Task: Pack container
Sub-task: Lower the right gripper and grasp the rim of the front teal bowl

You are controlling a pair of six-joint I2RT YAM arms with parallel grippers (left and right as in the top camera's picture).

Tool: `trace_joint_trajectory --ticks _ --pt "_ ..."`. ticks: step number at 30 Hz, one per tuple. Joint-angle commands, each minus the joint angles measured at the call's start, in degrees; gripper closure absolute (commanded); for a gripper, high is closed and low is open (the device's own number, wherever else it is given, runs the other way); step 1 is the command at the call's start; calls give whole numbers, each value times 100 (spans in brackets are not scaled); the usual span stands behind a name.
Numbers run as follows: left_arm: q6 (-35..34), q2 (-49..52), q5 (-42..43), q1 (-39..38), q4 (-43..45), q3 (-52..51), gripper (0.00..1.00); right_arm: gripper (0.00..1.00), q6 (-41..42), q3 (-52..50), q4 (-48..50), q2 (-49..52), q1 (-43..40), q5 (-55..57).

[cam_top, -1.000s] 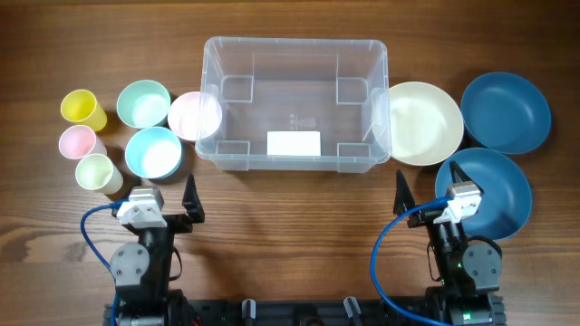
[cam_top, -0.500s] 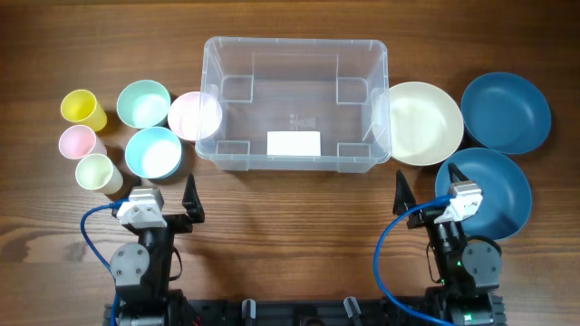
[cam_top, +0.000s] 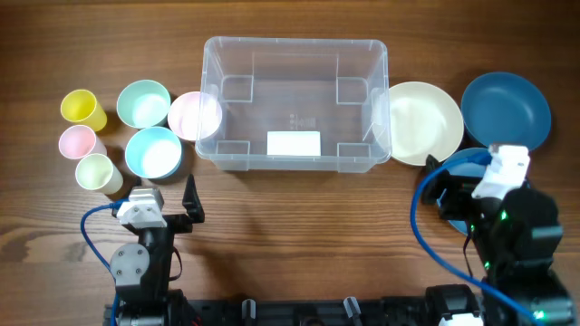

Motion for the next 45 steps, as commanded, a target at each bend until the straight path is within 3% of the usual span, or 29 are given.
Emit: trace_joint_trajectory --ticks 1,5,8,12,20,31,38,45 --pt "105 -42 68 -28 17 -44 0 0 98 706 -592 188 -15 -693" --pt "105 -42 68 -28 20 -44 0 0 155 1154 -1519 111 -15 348" --pt "105 -42 68 -28 20 -44 0 0 1108 1191 -2142 116 -15 1414" --pt "105 -42 68 -28 17 -44 0 0 1961 1191 -2452 186 -68 1558" --pt "105 -42 68 -28 17 -44 0 0 1746 1191 -2406 251 -660 1792" --pt "105 -42 68 -28 17 -44 0 0 1449 1381 -2116 732 -1399 1447" --pt "105 -42 68 -28 17 -44 0 0 876 1757 -1908 894 -2470 970" --pt "105 -42 68 -28 17 -44 0 0 833 1875 -1606 2048 -4350 -1394"
